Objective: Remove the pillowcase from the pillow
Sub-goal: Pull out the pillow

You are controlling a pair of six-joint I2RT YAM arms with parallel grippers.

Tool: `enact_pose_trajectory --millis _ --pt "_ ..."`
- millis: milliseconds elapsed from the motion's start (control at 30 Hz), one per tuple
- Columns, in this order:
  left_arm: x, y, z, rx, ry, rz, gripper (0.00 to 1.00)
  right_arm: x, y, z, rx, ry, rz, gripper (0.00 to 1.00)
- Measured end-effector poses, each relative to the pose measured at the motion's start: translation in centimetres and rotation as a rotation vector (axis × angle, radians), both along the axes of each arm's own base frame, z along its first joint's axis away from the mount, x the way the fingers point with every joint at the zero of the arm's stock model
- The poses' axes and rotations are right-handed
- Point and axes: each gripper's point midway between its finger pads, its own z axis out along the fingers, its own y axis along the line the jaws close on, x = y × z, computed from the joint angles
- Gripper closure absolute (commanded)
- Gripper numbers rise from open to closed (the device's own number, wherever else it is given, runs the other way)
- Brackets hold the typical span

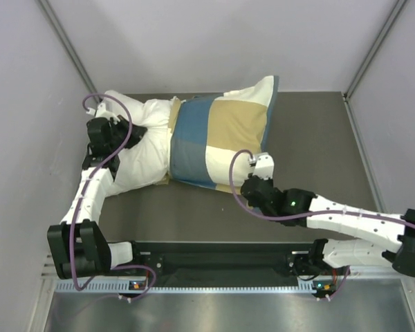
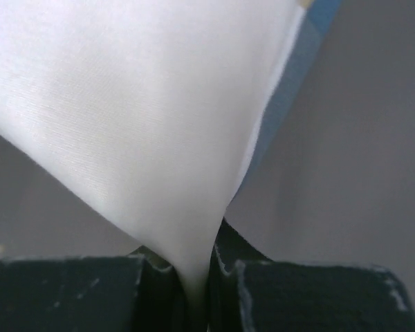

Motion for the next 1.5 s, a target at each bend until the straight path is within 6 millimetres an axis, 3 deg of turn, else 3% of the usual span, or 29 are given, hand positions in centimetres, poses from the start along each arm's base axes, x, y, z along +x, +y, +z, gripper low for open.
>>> enact_pose_trajectory --millis 133,233,333,433,933,1500 --pt "-0.5 -0.8 0.0 -0.015 0.0 -0.033 1.0 2.8 -3.8 3.6 0.054 -0.08 -0.111 1.0" --pt "-1.0 -2.4 0.1 -0.048 0.006 -0.098 1.0 5.3 -7.8 5.5 0.071 -0.127 -0.2 1.0" --pt "-1.6 -3.9 0.1 -0.078 0.015 -0.161 1.0 6.8 -10.6 6.3 0.065 -0.138 -0.228 1.0" --pt "-1.9 -4.5 0.1 -0.098 0.021 -0.191 1.0 7.9 -12.0 6.3 0.067 -0.128 -0.22 1.0" --pt "-3.2 -6.1 0.4 -0.147 0.038 -0.288 1.0 10.3 -16.7 5.8 0.133 -0.081 -0.161 1.0" --pt "-4.5 -6.8 1.1 -0.168 0.071 -0.337 1.0 10.2 -19.8 6.5 0.25 -0.033 -0.194 1.0"
